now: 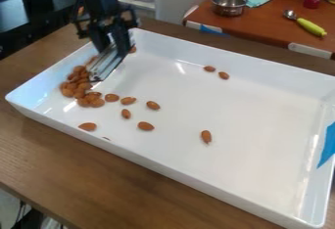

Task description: Sweep into pile

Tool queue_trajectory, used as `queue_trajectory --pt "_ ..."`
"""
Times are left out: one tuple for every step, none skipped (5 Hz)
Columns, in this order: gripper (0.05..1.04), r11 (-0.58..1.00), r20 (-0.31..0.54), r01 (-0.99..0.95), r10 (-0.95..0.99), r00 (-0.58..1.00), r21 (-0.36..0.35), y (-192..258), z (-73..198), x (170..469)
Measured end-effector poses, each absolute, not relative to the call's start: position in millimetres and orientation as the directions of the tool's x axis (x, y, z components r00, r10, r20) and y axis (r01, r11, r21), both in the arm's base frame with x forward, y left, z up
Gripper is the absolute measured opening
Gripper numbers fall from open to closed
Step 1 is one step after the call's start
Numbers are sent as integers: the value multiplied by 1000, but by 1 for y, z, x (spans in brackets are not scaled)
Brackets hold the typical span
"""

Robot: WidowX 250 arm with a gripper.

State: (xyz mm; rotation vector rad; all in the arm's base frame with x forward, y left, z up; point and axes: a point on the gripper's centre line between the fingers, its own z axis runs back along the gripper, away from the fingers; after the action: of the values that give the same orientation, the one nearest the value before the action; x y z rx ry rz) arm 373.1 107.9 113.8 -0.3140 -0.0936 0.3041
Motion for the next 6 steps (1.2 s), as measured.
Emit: queue_trajectory --pt "381 874 50 -272 317 947 -403 82 145 382" --pt "381 874 120 -190 269 956 -447 45 183 375" --pt "381 891 99 -147 208 973 -430 5 161 355" --pt "381 902 129 -116 184 974 -415 -23 153 342" --pt "381 908 131 -102 168 977 -406 -44 138 334" --pt "381 916 136 -90 153 979 -390 -61 122 329"
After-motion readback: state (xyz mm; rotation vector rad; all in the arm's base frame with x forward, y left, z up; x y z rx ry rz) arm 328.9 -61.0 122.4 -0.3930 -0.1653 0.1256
